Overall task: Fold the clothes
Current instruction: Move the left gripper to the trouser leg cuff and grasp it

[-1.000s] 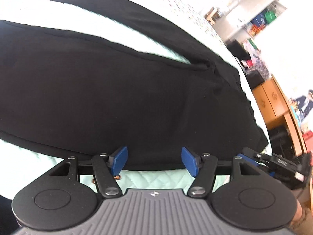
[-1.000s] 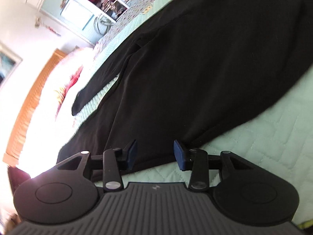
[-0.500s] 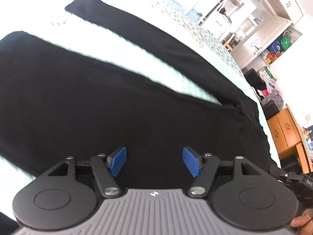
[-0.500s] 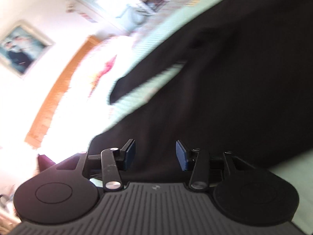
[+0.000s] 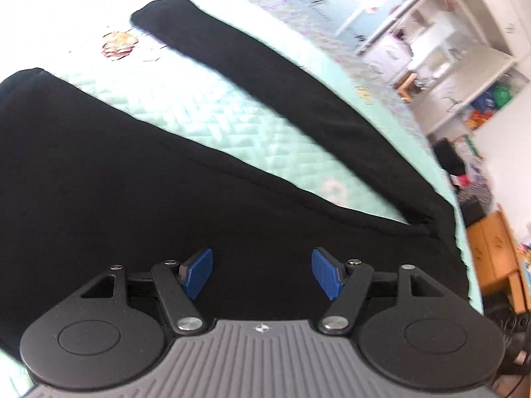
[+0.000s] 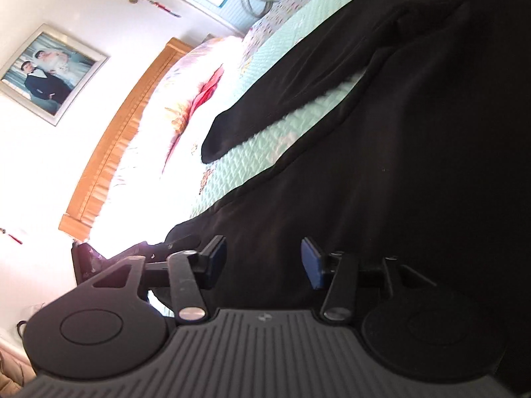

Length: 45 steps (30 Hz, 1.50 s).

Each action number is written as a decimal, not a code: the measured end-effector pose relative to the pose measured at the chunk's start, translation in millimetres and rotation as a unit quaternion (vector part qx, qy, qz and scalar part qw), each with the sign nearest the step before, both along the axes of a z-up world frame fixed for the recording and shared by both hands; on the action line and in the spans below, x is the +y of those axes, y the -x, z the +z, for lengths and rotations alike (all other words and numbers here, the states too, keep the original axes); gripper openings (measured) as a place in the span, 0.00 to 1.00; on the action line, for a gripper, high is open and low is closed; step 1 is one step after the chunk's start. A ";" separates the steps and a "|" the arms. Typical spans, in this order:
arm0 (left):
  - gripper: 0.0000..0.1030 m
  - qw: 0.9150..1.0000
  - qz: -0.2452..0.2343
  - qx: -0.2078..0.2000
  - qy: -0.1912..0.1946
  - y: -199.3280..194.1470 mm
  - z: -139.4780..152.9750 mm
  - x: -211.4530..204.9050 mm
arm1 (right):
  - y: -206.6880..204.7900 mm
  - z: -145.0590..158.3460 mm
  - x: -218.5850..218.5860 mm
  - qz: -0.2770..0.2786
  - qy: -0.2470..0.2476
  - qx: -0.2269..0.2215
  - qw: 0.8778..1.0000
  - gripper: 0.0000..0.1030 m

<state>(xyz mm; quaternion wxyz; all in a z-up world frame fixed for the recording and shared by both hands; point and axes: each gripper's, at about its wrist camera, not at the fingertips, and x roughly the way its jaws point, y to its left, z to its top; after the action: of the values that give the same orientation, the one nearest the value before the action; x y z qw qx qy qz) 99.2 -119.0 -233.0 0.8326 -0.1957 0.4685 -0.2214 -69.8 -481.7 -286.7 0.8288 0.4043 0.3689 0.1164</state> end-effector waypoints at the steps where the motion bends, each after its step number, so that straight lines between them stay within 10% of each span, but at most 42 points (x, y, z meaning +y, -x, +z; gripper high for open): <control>1: 0.67 1.000 0.008 0.007 -0.002 -5.9 -2.4 0.0 | -3.0 -5.1 -1.2 0.001 0.006 0.011 1.000 0.51; 2: 0.67 1.000 0.011 0.004 0.007 -10.4 1.6 6.1 | -2.8 -6.9 -2.4 -0.004 0.010 0.015 1.000 0.38; 10: 0.67 0.995 0.080 -0.039 0.037 -73.3 36.2 45.1 | -34.2 6.0 -1.8 -0.003 -0.027 -0.021 0.999 0.47; 20: 0.67 0.966 0.238 -0.014 0.101 -204.6 29.6 89.0 | -154.0 -18.0 51.8 0.001 -0.059 -0.096 0.994 0.58; 23: 0.67 0.964 0.248 0.005 0.099 -234.7 11.9 94.7 | -152.9 -43.0 62.8 0.004 -0.014 -0.130 0.991 0.41; 33: 0.70 0.961 0.242 -0.005 0.135 -290.0 -17.7 104.6 | -162.7 -57.4 47.9 -0.002 -0.075 -0.141 0.987 0.36; 35: 0.67 0.967 0.224 -0.009 0.122 -298.4 -16.5 102.3 | -168.9 -60.0 51.3 -0.002 -0.078 -0.141 0.987 0.36; 39: 0.29 0.981 0.180 -0.020 0.073 -312.2 -7.8 93.3 | -173.0 -63.6 55.2 -0.002 -0.080 -0.142 0.987 0.35; 45: 0.22 0.987 0.081 -0.126 -0.054 -297.4 30.9 49.2 | -172.9 -67.0 56.7 -0.004 -0.083 -0.143 0.986 0.33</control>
<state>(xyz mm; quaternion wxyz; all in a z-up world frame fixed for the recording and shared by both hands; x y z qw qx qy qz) 396.6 -69.8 -202.1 0.9096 -0.1580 0.3534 -0.1506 103.1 -425.1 -353.8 0.8371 0.4524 0.2336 0.2000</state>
